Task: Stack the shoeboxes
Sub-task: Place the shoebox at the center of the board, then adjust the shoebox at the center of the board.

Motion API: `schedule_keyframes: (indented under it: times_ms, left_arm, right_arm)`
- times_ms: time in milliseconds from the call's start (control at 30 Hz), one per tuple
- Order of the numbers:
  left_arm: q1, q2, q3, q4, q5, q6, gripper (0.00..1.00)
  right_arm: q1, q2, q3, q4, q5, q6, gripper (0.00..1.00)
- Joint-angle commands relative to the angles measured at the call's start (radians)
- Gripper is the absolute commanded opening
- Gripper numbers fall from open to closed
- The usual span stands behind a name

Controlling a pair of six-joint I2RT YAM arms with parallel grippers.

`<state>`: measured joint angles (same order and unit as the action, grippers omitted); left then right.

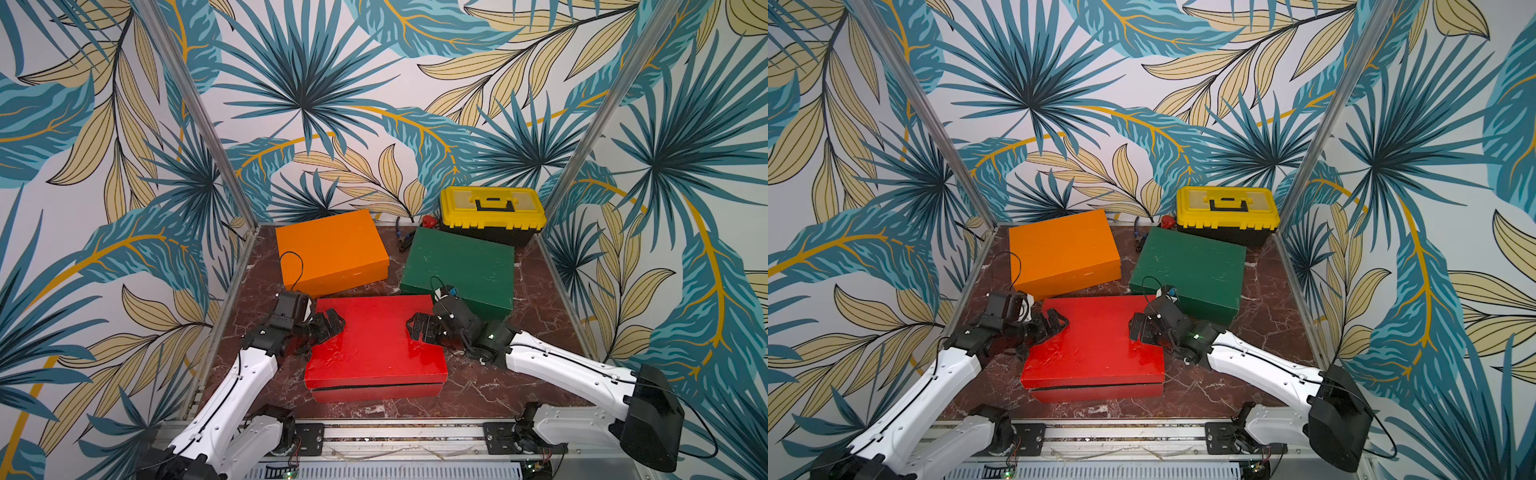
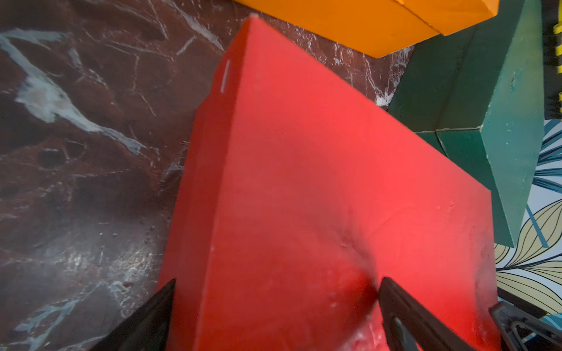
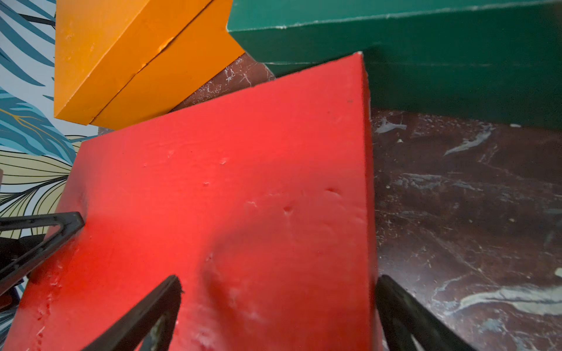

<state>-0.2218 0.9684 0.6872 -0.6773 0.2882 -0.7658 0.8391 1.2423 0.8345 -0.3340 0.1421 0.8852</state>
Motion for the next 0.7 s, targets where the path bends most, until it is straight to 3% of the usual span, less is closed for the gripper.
schedule_keyframes:
  times_ms: [0, 367, 667]
  left_arm:
    - [-0.007, 0.013, -0.014, 0.013, 0.025, 0.013, 1.00]
    - [-0.001, -0.115, -0.051, 0.006, -0.049, 0.002, 1.00]
    - [-0.002, -0.217, -0.087, -0.014, 0.040, -0.017, 0.99]
  right_arm:
    - [-0.001, -0.010, -0.011, 0.016, -0.016, -0.026, 0.99]
    - [-0.001, -0.079, -0.005, -0.138, 0.125, -0.077, 0.99]
    - [0.001, -0.115, -0.065, -0.070, -0.047, -0.046, 0.98]
